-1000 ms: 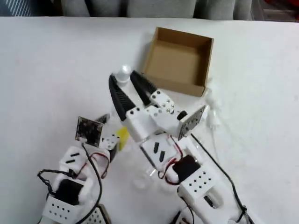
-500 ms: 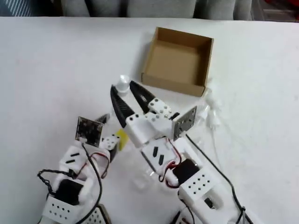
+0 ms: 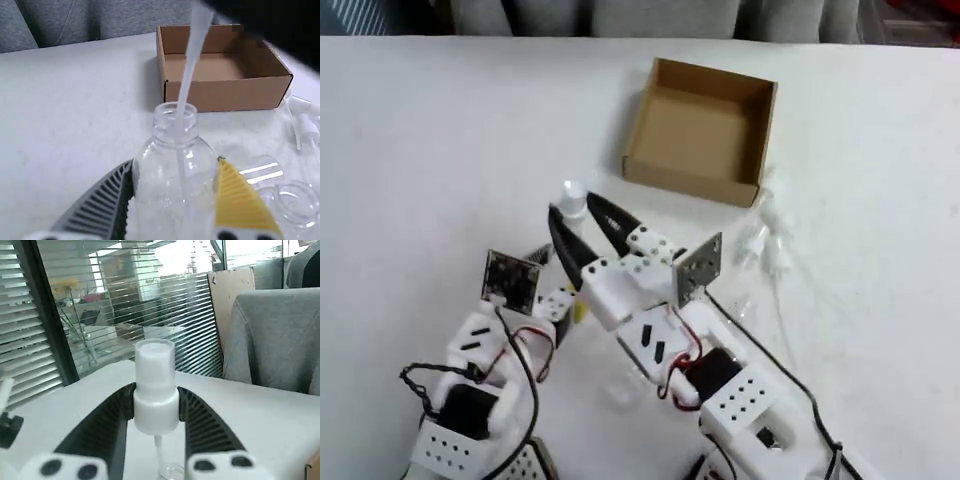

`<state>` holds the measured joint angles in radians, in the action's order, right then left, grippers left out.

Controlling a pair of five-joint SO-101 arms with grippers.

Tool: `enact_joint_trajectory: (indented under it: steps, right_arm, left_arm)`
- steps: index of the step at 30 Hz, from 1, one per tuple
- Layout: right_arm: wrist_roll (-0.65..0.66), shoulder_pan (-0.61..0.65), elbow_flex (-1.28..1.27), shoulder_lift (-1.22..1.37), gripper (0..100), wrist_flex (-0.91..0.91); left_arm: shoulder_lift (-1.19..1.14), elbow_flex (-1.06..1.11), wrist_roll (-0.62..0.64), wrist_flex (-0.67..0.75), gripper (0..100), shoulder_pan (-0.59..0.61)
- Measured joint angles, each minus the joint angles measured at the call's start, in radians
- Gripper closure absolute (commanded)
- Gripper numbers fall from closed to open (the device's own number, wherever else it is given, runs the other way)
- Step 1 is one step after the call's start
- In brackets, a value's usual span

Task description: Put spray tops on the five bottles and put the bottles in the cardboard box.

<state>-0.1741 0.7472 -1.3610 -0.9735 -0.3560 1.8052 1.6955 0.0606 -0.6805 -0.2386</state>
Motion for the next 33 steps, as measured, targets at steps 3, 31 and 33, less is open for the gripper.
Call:
enact_joint_trajectory:
  steps: [3,31,33]
  right_arm:
    - [0.0,0.0,0.0,0.0,98.1,0.041]
    - [0.0,0.041,0.075,-0.02,85.7,0.368]
    - [-0.003,0.057,0.069,0.005,86.5,0.382]
  left_arm:
    - [0.0,0.0,0.0,0.0,88,0.0]
    - [-0.002,0.0,0.0,-0.002,88,-0.005]
    - [0.0,0.0,0.0,0.0,88,-0.003]
